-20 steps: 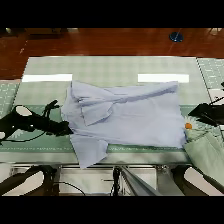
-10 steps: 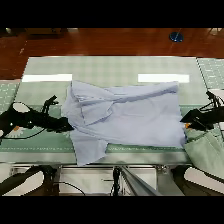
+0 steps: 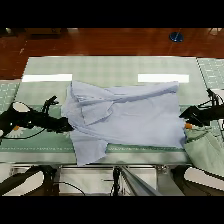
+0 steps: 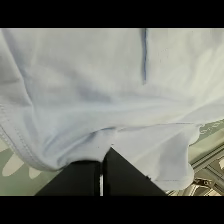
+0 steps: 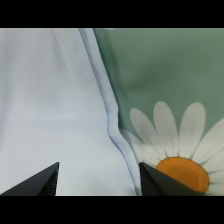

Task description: Fold the shirts.

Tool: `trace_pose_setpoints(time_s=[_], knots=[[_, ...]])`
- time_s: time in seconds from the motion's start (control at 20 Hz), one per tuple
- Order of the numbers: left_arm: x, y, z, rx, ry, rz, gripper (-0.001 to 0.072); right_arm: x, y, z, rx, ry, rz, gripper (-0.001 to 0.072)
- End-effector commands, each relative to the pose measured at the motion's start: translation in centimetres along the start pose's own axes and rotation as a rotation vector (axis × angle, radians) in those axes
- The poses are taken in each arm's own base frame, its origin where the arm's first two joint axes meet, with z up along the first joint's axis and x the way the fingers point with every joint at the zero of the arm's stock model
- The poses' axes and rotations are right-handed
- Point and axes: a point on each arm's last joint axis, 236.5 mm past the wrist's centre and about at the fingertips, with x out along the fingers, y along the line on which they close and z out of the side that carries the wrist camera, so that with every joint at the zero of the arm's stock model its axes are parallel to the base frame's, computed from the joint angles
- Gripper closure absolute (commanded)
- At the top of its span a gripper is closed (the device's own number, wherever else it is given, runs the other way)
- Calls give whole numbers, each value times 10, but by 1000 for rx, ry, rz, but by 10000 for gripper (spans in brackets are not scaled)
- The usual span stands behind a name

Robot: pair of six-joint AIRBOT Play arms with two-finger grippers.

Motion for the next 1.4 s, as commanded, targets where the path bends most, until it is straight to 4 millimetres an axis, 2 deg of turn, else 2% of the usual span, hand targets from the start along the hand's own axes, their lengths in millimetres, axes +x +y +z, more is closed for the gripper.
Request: trace_pose_setpoints(time_s=[0.0,0.15,0.4,0.55,0.6,0.65,0.7,0.75,0.8,0.9,0.95,1.05,1.1,1.2,1.25,1.35], knots=[[0,0,0,1,0,0,676,0,-2,11,4,-45,-7,167],[0,-1,0,1,2,-1,676,2,-7,20,8,-80,-23,167],[0,-1,-1,1,7,-3,676,28,-3,15,82,-7,60,190],[0,-1,-1,1,6,-3,676,38,4,16,128,9,114,392],[0,-1,-1,1,6,-3,676,38,4,16,131,11,120,492],[0,-1,-1,1,5,-3,676,37,6,16,126,17,125,628],[-1,-1,0,4,3,-3,676,31,12,15,107,32,140,687],[-4,-4,3,27,-2,-5,677,19,23,17,52,35,168,688],[-12,-9,10,56,-19,-6,677,2,36,24,0,10,194,688],[-44,-35,41,125,-119,-28,677,-53,76,56,-89,-153,253,688],[-70,-57,61,173,-202,-49,677,-92,107,77,-132,-289,310,688],[-146,-117,99,307,-433,-97,677,-184,178,100,-227,-556,461,689],[-188,-147,109,380,-542,-109,677,-229,208,99,-290,-662,511,689],[-271,-205,110,533,-749,-97,677,-305,254,78,-414,-821,529,689],[-310,-232,103,594,-842,-82,678,-339,274,63,-450,-893,528,689],[-373,-282,75,722,-1000,-55,678,-395,306,31,-511,-1033,529,689]])
